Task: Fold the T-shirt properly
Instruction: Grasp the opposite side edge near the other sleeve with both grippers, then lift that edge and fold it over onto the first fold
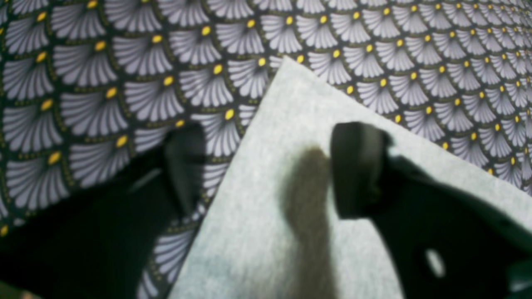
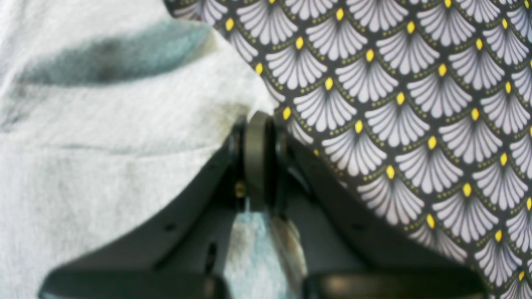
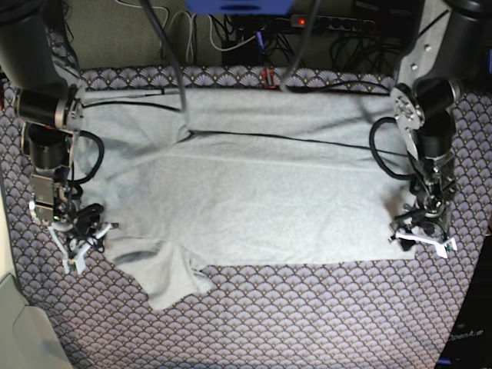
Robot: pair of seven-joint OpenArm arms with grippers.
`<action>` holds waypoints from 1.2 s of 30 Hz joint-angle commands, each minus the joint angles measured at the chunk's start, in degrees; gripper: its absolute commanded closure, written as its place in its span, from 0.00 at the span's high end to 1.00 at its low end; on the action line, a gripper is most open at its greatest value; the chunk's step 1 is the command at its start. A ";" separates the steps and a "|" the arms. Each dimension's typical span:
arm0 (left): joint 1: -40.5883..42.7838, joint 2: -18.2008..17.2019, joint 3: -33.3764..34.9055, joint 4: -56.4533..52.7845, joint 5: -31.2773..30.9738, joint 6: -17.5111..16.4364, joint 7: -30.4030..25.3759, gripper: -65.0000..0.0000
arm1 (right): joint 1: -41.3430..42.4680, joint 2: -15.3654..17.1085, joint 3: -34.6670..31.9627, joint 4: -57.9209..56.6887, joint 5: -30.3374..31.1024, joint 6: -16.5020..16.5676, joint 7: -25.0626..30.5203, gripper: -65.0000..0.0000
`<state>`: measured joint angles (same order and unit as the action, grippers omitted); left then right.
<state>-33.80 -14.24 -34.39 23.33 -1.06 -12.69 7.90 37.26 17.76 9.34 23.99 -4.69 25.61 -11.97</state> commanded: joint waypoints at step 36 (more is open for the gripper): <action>13.80 0.83 -0.03 37.02 -9.18 -0.54 23.18 0.01 | -25.43 1.27 2.22 53.77 9.66 0.64 -18.49 0.00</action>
<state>-18.76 -12.36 -34.28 59.16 -9.82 -13.26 32.40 10.70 17.91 10.94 76.84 4.49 26.61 -31.79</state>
